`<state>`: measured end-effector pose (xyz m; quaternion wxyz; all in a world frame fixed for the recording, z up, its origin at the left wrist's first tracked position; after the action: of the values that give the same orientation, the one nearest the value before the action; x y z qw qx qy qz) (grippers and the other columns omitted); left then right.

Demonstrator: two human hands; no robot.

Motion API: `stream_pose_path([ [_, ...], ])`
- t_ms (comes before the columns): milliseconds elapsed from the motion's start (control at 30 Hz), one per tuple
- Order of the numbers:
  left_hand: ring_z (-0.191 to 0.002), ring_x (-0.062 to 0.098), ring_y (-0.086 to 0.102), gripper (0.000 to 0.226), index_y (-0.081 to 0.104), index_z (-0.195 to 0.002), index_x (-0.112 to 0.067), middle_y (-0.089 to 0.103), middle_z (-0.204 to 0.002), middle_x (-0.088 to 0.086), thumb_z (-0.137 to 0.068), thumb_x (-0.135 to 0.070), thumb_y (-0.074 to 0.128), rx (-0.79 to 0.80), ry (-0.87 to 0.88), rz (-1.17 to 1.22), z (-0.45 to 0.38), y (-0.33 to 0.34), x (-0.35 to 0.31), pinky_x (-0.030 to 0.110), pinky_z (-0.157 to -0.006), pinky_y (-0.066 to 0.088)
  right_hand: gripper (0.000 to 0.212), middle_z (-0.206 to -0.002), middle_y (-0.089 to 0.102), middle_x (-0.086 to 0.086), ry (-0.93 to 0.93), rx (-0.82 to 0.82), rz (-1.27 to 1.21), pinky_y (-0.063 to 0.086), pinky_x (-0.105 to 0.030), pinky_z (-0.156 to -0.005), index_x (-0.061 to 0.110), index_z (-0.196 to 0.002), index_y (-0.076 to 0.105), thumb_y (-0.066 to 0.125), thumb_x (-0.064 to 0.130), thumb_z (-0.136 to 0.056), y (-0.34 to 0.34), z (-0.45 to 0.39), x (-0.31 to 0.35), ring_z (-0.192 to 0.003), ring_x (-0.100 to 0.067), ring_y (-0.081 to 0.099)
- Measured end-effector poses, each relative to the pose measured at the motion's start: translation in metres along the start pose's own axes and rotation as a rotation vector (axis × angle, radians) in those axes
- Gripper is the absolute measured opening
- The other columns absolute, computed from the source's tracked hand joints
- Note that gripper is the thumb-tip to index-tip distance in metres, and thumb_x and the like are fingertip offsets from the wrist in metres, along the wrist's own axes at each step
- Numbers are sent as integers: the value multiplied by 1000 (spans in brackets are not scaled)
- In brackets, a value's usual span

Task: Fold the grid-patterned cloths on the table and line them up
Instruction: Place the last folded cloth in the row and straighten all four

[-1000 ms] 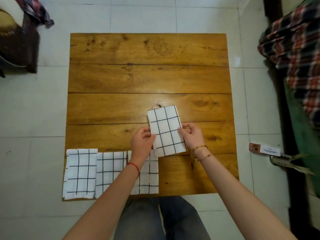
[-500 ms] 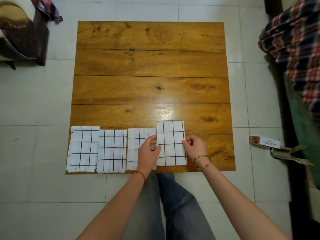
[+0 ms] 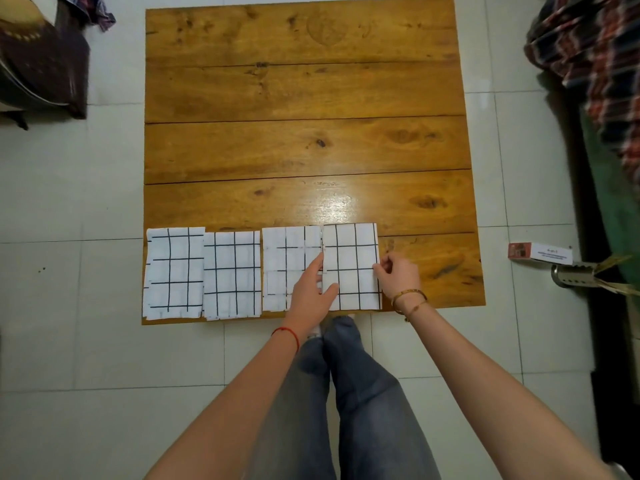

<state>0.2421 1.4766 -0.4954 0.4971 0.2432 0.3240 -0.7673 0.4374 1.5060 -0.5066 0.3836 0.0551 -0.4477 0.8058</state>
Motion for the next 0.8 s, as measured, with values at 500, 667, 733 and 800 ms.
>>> stream_pose_path([
  [500,-119,19,43,54,30,-148,-15,44,-137,4,-96,-17,46,-238,247,-888,16,3,-5,31,-97,41,41,-108,56,-12,-280,-233,405,46,-33,-81,10,-131,51,53,14,-90,2,31,-2,-95,-24,49],
  [667,-120,19,42,57,26,-150,-13,42,-137,5,-96,-15,44,-224,182,-888,16,11,8,30,-98,42,56,-112,54,-13,-251,-203,400,46,-34,-84,7,-141,39,53,9,-87,19,40,-2,-96,-24,49],
  [733,-121,19,41,58,25,-150,-12,41,-138,6,-96,-14,44,-215,177,-893,15,14,8,30,-99,41,61,-113,54,-13,-248,-203,400,47,-34,-82,6,-142,37,55,7,-83,23,43,-1,-96,-25,50],
  [800,-122,20,40,59,24,-150,-12,39,-139,6,-96,-13,45,-208,165,-902,14,15,9,30,-100,41,62,-113,54,-14,-254,-195,402,46,-34,-81,6,-140,38,55,5,-81,25,46,1,-96,-25,50],
])
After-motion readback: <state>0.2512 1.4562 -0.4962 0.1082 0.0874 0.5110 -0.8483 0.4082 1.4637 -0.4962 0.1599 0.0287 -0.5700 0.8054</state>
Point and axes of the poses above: each hand's wrist, its own z-axis away from the middle knuckle, its own y-axis out of the palm, x = y × z, the point moved 8 cm from there along -z, towards the middle knuckle
